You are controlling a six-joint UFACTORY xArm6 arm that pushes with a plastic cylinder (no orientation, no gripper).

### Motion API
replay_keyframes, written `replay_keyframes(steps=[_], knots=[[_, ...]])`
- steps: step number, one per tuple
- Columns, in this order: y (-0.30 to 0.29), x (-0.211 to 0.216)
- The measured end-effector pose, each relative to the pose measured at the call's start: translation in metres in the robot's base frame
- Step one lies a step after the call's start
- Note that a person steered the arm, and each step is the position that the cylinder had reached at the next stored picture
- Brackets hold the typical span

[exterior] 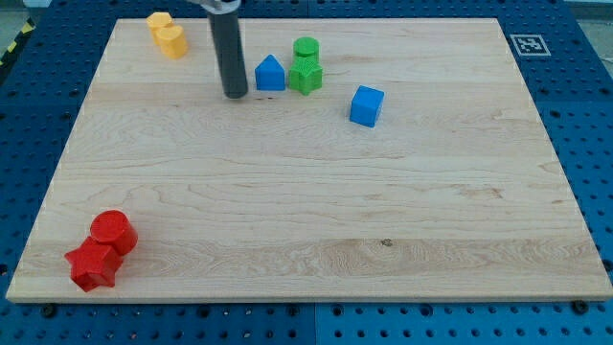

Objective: Separate the green blocks and blue triangle

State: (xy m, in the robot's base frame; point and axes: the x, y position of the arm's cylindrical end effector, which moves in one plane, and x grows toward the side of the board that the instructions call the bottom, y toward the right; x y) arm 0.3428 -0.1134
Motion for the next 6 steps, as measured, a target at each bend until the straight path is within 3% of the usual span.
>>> replay_keyframes(steps=[2, 6], knots=[[-0.008, -0.054], [0.071, -0.057]])
